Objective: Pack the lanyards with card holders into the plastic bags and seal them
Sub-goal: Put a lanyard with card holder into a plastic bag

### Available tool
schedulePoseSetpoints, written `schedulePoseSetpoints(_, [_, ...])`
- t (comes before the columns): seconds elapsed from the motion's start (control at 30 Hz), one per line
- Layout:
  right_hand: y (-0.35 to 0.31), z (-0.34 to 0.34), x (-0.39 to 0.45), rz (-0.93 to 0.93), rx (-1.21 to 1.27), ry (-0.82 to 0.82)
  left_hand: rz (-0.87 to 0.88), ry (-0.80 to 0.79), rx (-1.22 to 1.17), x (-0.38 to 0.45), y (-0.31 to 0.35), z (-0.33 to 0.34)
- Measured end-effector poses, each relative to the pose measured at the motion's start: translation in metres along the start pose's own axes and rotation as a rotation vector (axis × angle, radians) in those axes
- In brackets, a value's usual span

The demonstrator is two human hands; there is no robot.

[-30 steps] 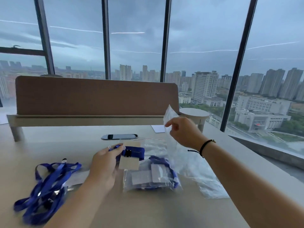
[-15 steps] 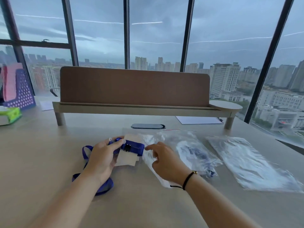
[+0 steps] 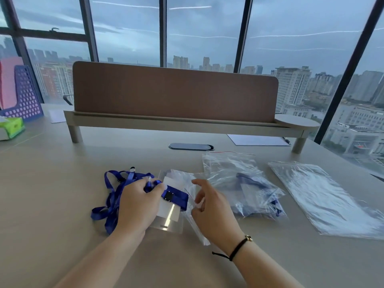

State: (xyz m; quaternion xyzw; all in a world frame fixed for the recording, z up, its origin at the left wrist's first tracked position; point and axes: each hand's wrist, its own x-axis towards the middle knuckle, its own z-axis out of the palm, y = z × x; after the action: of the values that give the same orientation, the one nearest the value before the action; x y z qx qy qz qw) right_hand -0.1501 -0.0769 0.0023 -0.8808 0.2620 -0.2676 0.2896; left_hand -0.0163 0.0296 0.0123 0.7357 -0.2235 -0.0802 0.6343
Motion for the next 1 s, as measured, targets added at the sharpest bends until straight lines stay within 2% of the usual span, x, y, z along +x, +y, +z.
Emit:
schedulePoseSetpoints(0.13, [0.002, -0.003, 0.001, 0.030, 0.031, 0.097, -0.019, -0.006, 0.071, -0.003, -0.003, 0.001])
schedulePoseSetpoints(0.33, [0.009, -0.005, 0.003, 0.122, 0.012, 0.188, -0.136, -0.083, -0.036, 0.000, -0.003, 0.001])
schedulePoseSetpoints(0.63, [0.010, -0.006, 0.007, 0.144, -0.061, 0.289, -0.159, -0.191, -0.020, -0.008, 0.000, -0.001])
schedulePoseSetpoints(0.77, [0.003, -0.007, 0.003, 0.052, -0.066, 0.241, -0.143, -0.210, 0.017, -0.010, 0.003, 0.002])
schedulePoseSetpoints(0.93, [-0.006, -0.003, -0.002, -0.061, -0.051, 0.200, 0.001, -0.217, 0.103, -0.019, 0.010, 0.004])
schedulePoseSetpoints(1.0, [-0.007, -0.004, -0.003, -0.097, -0.037, 0.191, -0.050, -0.215, 0.042, -0.021, 0.012, 0.006])
